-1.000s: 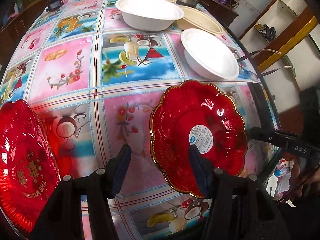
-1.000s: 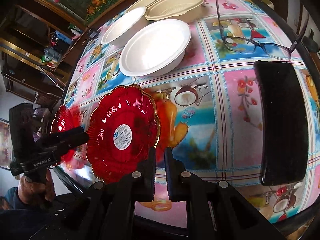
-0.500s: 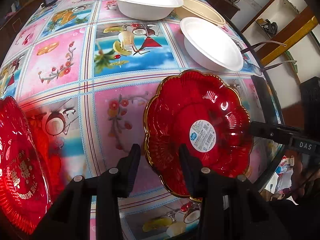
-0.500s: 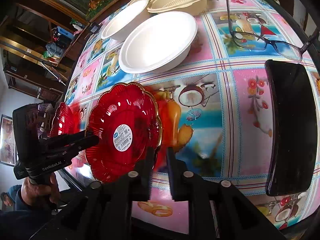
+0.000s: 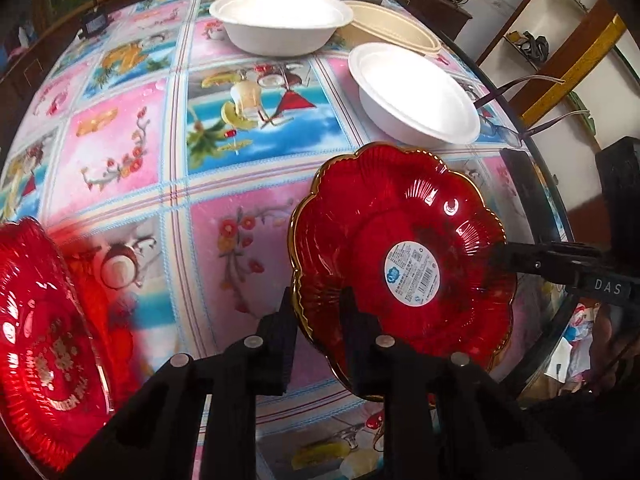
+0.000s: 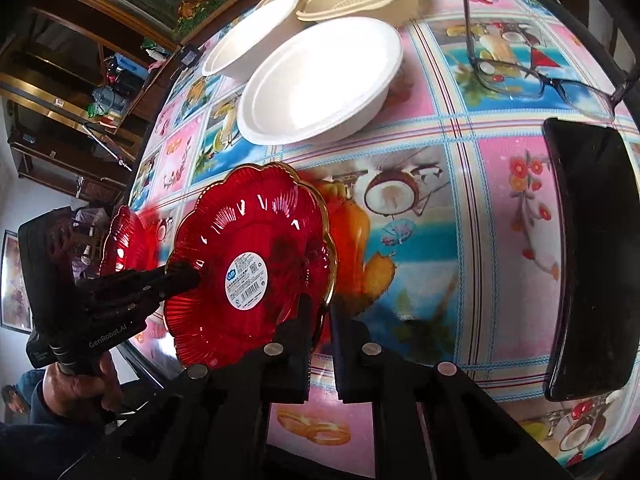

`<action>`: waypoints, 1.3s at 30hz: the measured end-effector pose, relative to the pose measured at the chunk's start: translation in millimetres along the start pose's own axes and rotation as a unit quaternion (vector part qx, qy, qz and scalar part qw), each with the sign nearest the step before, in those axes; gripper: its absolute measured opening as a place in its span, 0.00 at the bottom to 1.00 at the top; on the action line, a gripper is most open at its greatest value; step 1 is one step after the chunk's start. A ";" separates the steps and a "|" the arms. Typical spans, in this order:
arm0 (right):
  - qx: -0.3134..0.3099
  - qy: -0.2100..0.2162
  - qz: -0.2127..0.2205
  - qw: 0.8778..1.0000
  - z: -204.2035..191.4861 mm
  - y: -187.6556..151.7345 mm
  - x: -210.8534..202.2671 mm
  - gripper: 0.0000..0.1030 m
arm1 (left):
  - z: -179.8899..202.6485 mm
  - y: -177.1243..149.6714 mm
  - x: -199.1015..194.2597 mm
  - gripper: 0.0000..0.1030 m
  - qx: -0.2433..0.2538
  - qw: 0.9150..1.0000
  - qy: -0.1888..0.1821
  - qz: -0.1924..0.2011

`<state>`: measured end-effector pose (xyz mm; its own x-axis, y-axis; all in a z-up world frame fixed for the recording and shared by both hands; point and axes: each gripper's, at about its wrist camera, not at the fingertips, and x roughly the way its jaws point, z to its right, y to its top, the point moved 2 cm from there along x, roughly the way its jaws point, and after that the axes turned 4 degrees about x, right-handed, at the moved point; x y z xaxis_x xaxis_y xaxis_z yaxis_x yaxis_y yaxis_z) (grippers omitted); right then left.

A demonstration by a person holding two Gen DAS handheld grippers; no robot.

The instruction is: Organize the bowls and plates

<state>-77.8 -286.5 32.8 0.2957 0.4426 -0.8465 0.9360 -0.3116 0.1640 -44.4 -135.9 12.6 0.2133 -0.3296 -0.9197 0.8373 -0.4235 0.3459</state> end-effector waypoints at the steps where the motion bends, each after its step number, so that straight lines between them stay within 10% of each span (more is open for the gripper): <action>1: -0.003 -0.001 0.002 1.000 -1.7 0.0 -0.8 0.09 | -0.7 0.7 -2.8 0.19 -0.003 1.000 0.001 0.004; 21: -0.058 0.021 0.020 0.998 -48.5 9.9 -12.3 0.09 | -31.1 -12.7 -55.6 0.19 -0.039 0.997 0.025 0.057; 39: -0.188 0.069 -0.015 0.980 -188.6 20.4 35.4 0.10 | -135.9 -76.6 -133.3 0.19 -0.171 0.974 0.094 0.112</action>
<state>-12.2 -118.6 101.7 0.2659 0.5649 -0.7812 0.9411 0.0234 0.3372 -68.5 55.1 83.5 0.4717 -0.2072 -0.8571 0.8710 -0.0419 0.4895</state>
